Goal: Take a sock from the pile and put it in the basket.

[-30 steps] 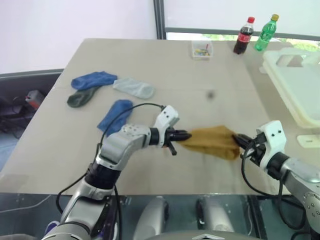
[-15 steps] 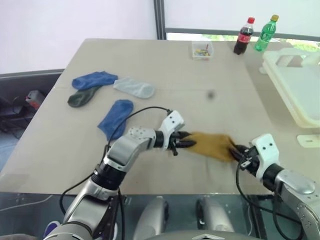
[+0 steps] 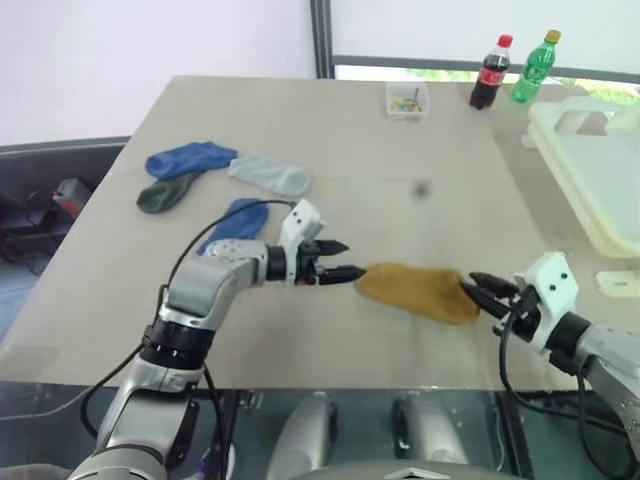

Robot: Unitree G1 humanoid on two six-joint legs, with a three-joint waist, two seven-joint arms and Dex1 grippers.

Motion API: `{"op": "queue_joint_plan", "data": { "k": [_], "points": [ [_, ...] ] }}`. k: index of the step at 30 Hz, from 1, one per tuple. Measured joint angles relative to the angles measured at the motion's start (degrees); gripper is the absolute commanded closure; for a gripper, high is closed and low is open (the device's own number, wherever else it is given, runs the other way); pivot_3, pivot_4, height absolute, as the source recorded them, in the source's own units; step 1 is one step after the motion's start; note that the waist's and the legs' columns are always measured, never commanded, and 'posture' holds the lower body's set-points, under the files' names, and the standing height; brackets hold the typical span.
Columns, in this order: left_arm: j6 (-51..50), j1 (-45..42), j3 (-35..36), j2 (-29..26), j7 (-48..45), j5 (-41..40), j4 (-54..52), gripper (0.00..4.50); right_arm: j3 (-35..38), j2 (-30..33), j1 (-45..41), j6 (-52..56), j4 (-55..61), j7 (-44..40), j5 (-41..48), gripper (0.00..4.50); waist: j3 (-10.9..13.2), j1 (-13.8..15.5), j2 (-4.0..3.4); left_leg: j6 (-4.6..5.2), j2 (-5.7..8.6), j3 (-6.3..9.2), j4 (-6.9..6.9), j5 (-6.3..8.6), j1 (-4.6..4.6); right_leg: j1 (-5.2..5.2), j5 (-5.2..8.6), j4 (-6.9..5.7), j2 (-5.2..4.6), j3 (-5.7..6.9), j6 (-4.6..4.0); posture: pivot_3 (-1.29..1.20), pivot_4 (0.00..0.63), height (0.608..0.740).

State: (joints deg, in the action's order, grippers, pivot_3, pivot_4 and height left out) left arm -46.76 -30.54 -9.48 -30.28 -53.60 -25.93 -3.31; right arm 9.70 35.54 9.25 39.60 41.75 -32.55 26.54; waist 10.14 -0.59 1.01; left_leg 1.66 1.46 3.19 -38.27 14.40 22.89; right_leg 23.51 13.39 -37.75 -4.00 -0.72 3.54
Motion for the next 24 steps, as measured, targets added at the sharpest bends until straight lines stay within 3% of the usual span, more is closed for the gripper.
{"op": "queue_joint_plan", "data": {
  "k": [7, 16, 24],
  "points": [
    [-2.97, -0.07, -4.24, 3.17, 0.57, 0.75, 2.24, 0.63, -10.33, 1.72, -2.44, -10.60, -15.18, -5.79, -7.91, 4.48, -0.03, -0.02, 0.02, 0.00, 0.02, -0.03, 0.00, 0.00, -0.04, -0.02, 0.00, -0.02, 0.00, -0.03, 0.00, 0.00, 0.150, 0.740],
    [-11.38, -3.30, -4.55, 8.54, 1.46, -1.20, 4.81, 0.63, -11.58, 2.36, -3.65, -15.57, -19.34, -8.09, -9.76, 4.48, -0.23, -0.01, 0.26, 0.00, 0.00, 0.13, -0.05, 0.00, -0.50, -0.53, 0.06, 0.05, 0.00, 0.13, 0.10, 0.00, 0.150, 0.740],
    [-20.39, -6.41, 0.65, 14.27, 1.58, -7.47, 11.38, 0.63, -11.30, 2.28, -3.46, -14.47, -18.39, -7.53, -9.51, 4.48, -0.22, 0.01, 0.27, 0.00, 0.01, 0.19, -0.06, 0.00, -0.45, -0.51, 0.01, 0.04, -0.01, 0.18, 0.02, 0.00, 0.150, 0.740]
  ]
}}
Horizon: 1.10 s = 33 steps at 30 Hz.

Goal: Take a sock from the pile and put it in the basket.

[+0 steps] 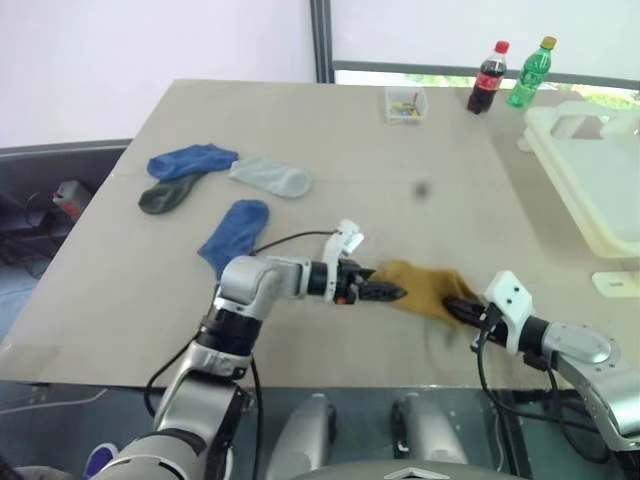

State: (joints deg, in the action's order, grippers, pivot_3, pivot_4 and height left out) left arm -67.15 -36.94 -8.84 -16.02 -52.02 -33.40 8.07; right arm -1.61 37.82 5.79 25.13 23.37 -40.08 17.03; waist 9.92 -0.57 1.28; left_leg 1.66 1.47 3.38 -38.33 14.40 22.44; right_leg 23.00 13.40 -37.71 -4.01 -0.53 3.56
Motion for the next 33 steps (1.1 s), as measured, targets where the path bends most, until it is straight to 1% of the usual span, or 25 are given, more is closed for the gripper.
{"op": "queue_joint_plan", "data": {
  "k": [3, 7, 13, 19, 23, 26, 30, 33],
  "points": [
    [-3.24, -2.70, 2.20, 0.77, -0.22, -2.62, 1.53, 0.63, 0.35, -0.10, 0.09, 1.51, 0.96, 0.50, 0.73, 4.48, 0.00, -0.01, 0.00, 0.00, 0.00, 0.00, 0.01, 0.00, 0.03, 0.02, 0.00, 0.01, 0.00, 0.00, -0.01, 0.00, 0.150, 0.740],
    [-5.78, -4.55, 2.85, 2.33, -0.71, -5.01, 3.47, 0.63, 1.75, -0.07, 0.59, 3.67, 2.37, 0.80, 1.69, 4.48, 0.01, 0.08, -0.01, 0.00, 0.03, 0.02, 0.01, 0.00, 0.16, 0.11, -0.01, 0.05, -0.03, 0.01, -0.01, 0.00, 0.150, 0.740],
    [-6.41, -8.23, 1.97, 5.79, -1.72, -5.20, 9.16, 0.63, 3.95, 0.06, 1.66, 6.65, 5.07, 1.84, 2.76, 4.48, 0.03, 0.23, -0.03, -0.01, 0.06, 0.02, 0.01, 0.00, 0.31, 0.24, -0.01, 0.05, -0.03, 0.02, -0.01, 0.00, 0.150, 0.740],
    [-7.22, -13.57, 2.21, 10.78, -2.08, -5.82, 16.77, 0.63, 4.38, 0.08, 2.36, 8.60, 8.01, 2.51, 3.61, 4.48, 0.04, 0.21, -0.02, 0.00, 0.08, 0.02, 0.01, 0.00, 0.35, 0.25, 0.00, 0.07, -0.03, 0.03, 0.00, 0.00, 0.150, 0.740],
    [-7.15, -15.89, 2.01, 12.95, -2.09, -5.55, 20.10, 0.63, 4.53, 0.09, 3.31, 9.58, 9.47, 3.08, 3.66, 4.48, 0.05, 0.08, -0.02, 0.00, 0.08, 0.01, 0.02, 0.00, 0.36, 0.26, 0.00, 0.07, -0.03, 0.01, 0.00, 0.00, 0.150, 0.740],
    [-5.93, -17.66, 1.95, 15.04, -1.52, -4.34, 23.14, 0.63, 7.64, 1.14, 6.73, 11.25, 13.90, 3.27, 4.70, 4.48, 0.06, 0.28, -0.04, 0.00, 0.10, 0.03, 0.02, 0.00, 0.40, 0.28, 0.00, 0.08, -0.04, 0.03, 0.01, 0.00, 0.150, 0.740],
    [-4.30, -19.36, 1.83, 17.31, -1.03, -2.36, 27.26, 0.63, 15.27, 2.01, 12.80, 14.18, 21.29, 3.76, 7.34, 4.48, 0.07, 0.65, -0.03, 0.00, 0.14, 0.04, 0.02, 0.00, 0.43, 0.28, 0.04, 0.10, -0.06, 0.04, 0.08, 0.00, 0.150, 0.740],
    [-2.78, -19.91, 1.52, 18.85, -0.61, -0.83, 29.83, 0.63, 17.53, 1.75, 16.17, 15.05, 23.34, 4.29, 8.18, 4.48, 0.07, 0.75, -0.03, 0.00, 0.14, 0.04, 0.03, 0.00, 0.42, 0.28, 0.07, 0.09, -0.05, 0.04, 0.13, 0.00, 0.150, 0.740]
  ]
}}
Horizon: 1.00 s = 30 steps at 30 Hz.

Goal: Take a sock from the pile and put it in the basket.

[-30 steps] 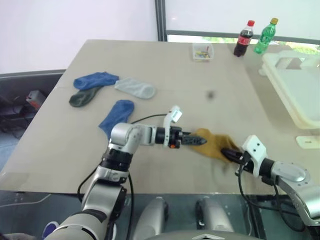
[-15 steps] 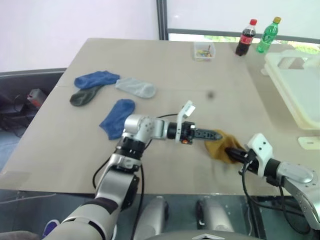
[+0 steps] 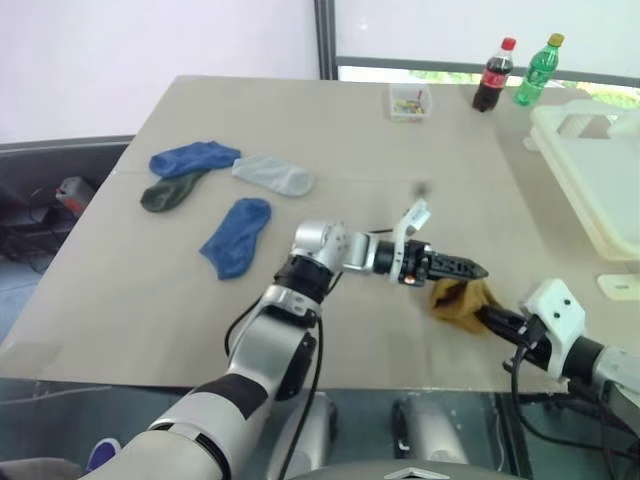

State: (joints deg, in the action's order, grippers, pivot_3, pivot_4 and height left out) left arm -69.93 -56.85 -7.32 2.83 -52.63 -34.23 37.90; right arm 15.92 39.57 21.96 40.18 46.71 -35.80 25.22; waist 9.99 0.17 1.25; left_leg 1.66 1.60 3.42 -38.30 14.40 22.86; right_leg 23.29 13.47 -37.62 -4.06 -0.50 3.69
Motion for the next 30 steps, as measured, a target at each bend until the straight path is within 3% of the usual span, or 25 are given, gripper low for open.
{"op": "queue_joint_plan", "data": {
  "k": [6, 16, 19, 26, 30],
  "points": [
    [4.06, -3.13, -0.04, 4.96, 0.64, 3.26, 6.36, 0.63, 3.30, -1.69, 4.20, 0.98, 3.33, 1.98, 0.81, 4.48, 0.00, 0.43, 0.00, 0.00, 0.00, -0.02, 0.00, 0.00, 0.00, 0.00, 0.08, 0.01, -0.01, -0.01, 0.14, 0.00, 0.150, 0.740],
    [16.16, -3.15, -4.19, 5.39, 1.64, 8.06, 12.41, 0.63, 9.65, -4.40, 6.26, 2.36, 8.83, 3.65, 7.76, 4.48, -0.07, 0.53, 0.05, 0.00, -0.10, -0.04, -0.02, 0.01, -0.17, -0.14, 0.08, 0.04, 0.01, -0.01, 0.16, 0.00, 0.150, 0.740],
    [20.12, -3.07, -4.43, 5.43, 1.85, 8.70, 13.47, 0.63, 9.79, -4.01, 2.84, 3.91, 10.03, 5.11, 11.63, 4.48, -0.12, 0.41, 0.08, 0.00, -0.15, -0.07, -0.09, 0.00, -0.29, -0.26, 0.07, 0.03, 0.02, -0.02, 0.17, 0.00, 0.150, 0.740],
    [17.59, -3.09, 0.52, 5.42, 4.08, 5.45, 13.43, 0.63, 2.13, -2.48, -6.34, 7.06, 9.69, 9.63, 12.44, 4.48, -0.11, 0.46, 0.07, 0.00, -0.13, 0.02, -0.08, 0.00, -0.03, -0.07, 0.07, 0.03, 0.04, 0.08, 0.17, 0.00, 0.150, 0.740],
    [11.47, -3.00, 1.51, 4.91, 2.40, 3.24, 7.29, 0.63, -2.09, -1.46, -7.63, 7.08, 7.64, 10.00, 10.63, 4.48, -0.08, 0.64, 0.04, 0.01, 0.03, 0.02, -0.05, 0.00, 0.36, 0.28, -0.05, 0.02, -0.03, 0.03, -0.03, 0.00, 0.150, 0.740]
  ]
}}
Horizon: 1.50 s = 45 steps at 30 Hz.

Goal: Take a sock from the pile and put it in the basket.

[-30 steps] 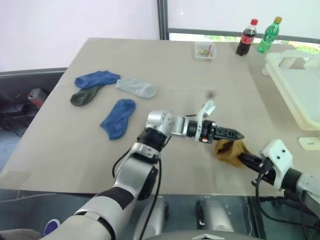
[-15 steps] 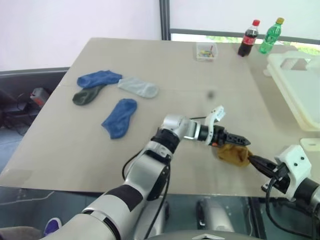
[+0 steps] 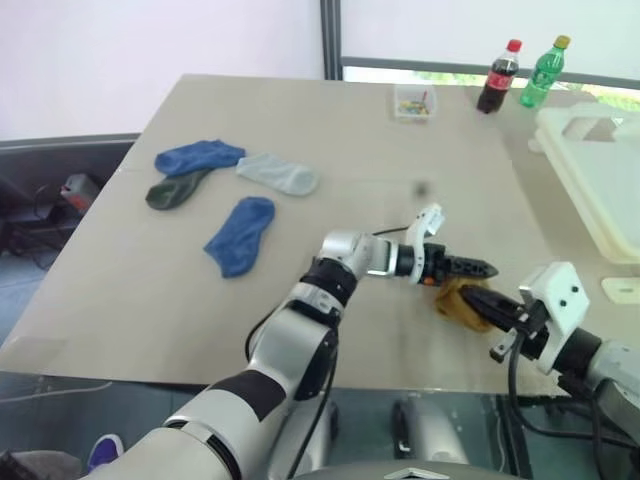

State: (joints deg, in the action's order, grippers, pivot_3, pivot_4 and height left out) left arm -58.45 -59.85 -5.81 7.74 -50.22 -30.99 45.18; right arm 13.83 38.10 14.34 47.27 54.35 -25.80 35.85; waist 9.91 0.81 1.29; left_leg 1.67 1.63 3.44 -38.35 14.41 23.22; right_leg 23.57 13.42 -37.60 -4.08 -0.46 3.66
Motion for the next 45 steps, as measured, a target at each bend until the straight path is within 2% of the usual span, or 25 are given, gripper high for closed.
{"op": "queue_joint_plan", "data": {
  "k": [4, 8, 12, 18, 24, 32, 36, 41, 45],
  "points": [
    [-3.14, 2.24, -2.82, -4.24, -2.62, 0.13, -8.93, 0.63, -1.37, 1.57, 0.74, -0.77, -2.12, -0.79, -2.22, 4.48, 0.00, -0.34, -0.02, 0.00, 0.01, -0.07, 0.07, 0.00, -0.03, 0.03, 0.01, 0.04, 0.01, -0.11, 0.00, 0.00, 0.150, 0.740],
    [-7.35, 6.99, -6.38, -11.62, -5.21, 0.51, -15.16, 0.63, -1.84, 2.04, 1.65, -1.81, -4.08, -1.77, -3.79, 4.48, 0.04, -0.85, -0.08, 0.01, -0.06, -0.06, 0.13, 0.01, -0.18, 0.01, 0.02, -0.10, 0.04, -0.12, -0.02, 0.00, 0.150, 0.740],
    [-9.99, 7.97, -7.87, -13.25, -6.21, 0.35, -18.19, 0.63, -2.56, 2.17, 1.93, -2.95, -5.40, -2.29, -5.35, 4.48, 0.05, -0.03, -0.07, 0.01, -0.03, -0.05, 0.00, 0.01, -0.17, -0.08, 0.08, -0.07, 0.01, -0.09, 0.12, 0.00, 0.150, 0.740],
    [-11.12, 7.95, -6.24, -15.65, -6.18, -0.04, -18.63, 0.63, -7.19, 3.28, 1.76, -5.20, -9.43, -2.68, -10.57, 4.48, 0.05, -0.42, -0.08, 0.01, -0.05, -0.10, 0.05, 0.01, -0.19, -0.04, 0.02, -0.08, 0.03, -0.14, -0.01, 0.00, 0.150, 0.740],
    [-9.76, 9.56, -8.19, -22.32, -8.89, 1.61, -18.60, 0.63, -10.70, 3.19, -2.25, -7.44, -13.93, -3.51, -13.64, 4.48, 0.04, -1.05, -0.08, 0.01, -0.06, -0.09, 0.05, 0.01, -0.22, -0.06, 0.01, -0.09, 0.04, -0.14, -0.01, 0.00, 0.150, 0.740],
    [-10.06, 11.37, -10.53, -26.03, -12.25, 1.40, -22.34, 0.63, -11.86, 3.16, -3.55, -8.64, -15.78, -5.29, -14.97, 4.48, 0.03, -1.32, -0.09, 0.01, -0.10, -0.11, 0.05, 0.01, -0.25, -0.06, 0.01, -0.10, 0.04, -0.17, -0.01, 0.00, 0.150, 0.740],
    [-13.60, 13.21, -12.95, -29.94, -15.14, -0.50, -27.34, 0.63, -11.86, 3.17, -3.52, -8.77, -16.03, -6.27, -15.10, 4.48, 0.03, -1.53, -0.10, 0.01, -0.13, -0.13, 0.06, 0.01, -0.26, -0.06, 0.01, -0.12, 0.06, -0.20, -0.02, 0.00, 0.150, 0.740],
    [-16.62, 14.70, -14.16, -31.47, -15.88, -2.02, -31.08, 0.63, -11.86, 3.18, -3.54, -8.78, -16.04, -6.66, -15.13, 4.48, 0.03, -1.43, -0.10, 0.01, -0.12, -0.13, 0.06, 0.01, -0.26, -0.06, 0.01, -0.11, 0.05, -0.20, -0.02, 0.00, 0.150, 0.740],
    [-17.36, 15.08, -13.95, -28.42, -14.44, -2.65, -30.94, 0.63, -11.85, 3.17, -3.54, -8.78, -16.04, -6.90, -15.14, 4.48, 0.03, -1.09, -0.09, 0.01, -0.09, -0.11, 0.04, 0.01, -0.24, -0.07, 0.01, -0.11, 0.03, -0.17, -0.01, 0.00, 0.150, 0.740]
  ]
}}
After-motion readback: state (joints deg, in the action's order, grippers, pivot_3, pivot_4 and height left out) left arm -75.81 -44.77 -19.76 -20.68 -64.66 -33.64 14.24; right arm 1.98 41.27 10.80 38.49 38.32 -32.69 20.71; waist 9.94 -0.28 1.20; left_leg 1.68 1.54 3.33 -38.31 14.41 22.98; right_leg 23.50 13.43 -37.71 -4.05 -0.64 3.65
